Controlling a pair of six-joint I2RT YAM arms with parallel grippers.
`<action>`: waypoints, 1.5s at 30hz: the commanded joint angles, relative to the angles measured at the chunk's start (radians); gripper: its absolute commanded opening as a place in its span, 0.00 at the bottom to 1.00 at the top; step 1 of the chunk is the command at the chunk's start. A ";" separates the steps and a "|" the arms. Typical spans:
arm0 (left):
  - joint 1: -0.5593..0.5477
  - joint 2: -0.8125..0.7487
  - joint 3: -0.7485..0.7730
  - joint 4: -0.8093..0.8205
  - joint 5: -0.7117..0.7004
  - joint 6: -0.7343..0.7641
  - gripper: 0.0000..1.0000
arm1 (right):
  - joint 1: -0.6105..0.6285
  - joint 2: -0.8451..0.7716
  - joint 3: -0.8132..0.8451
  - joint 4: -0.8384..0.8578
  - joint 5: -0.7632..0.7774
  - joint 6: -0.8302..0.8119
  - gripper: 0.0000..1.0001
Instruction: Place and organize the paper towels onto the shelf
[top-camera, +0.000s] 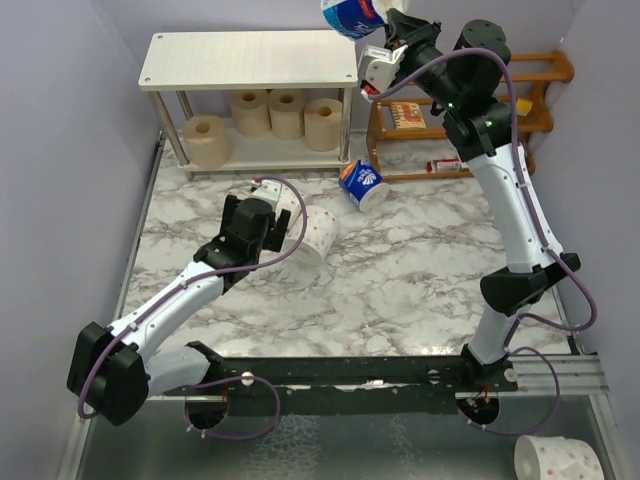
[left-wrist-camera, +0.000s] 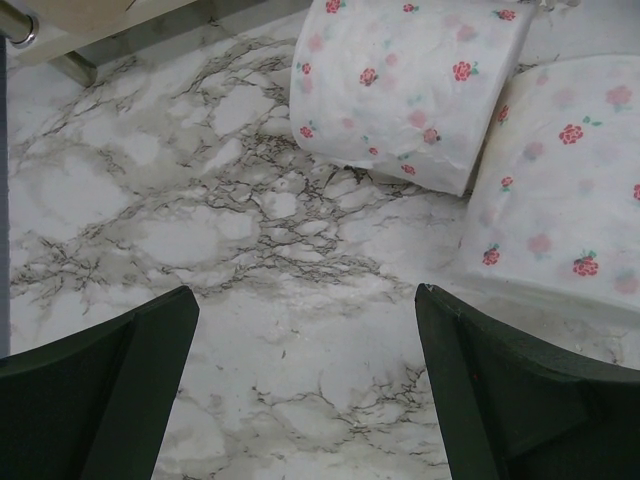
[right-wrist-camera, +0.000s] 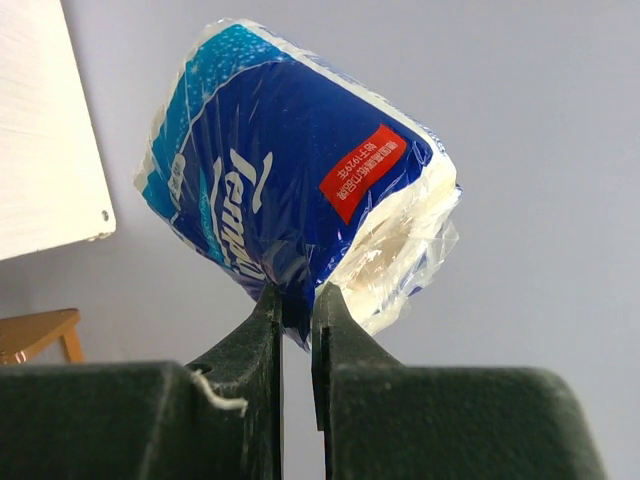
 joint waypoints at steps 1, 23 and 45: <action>0.006 -0.037 0.019 -0.013 -0.039 0.001 0.94 | 0.018 0.039 0.041 0.062 -0.118 -0.102 0.01; 0.009 -0.082 0.005 0.009 0.024 -0.020 0.94 | 0.034 0.293 0.115 0.157 -0.069 -0.145 0.01; 0.017 -0.065 0.010 0.002 0.046 -0.032 0.94 | 0.022 0.275 -0.012 0.206 0.075 -0.212 0.05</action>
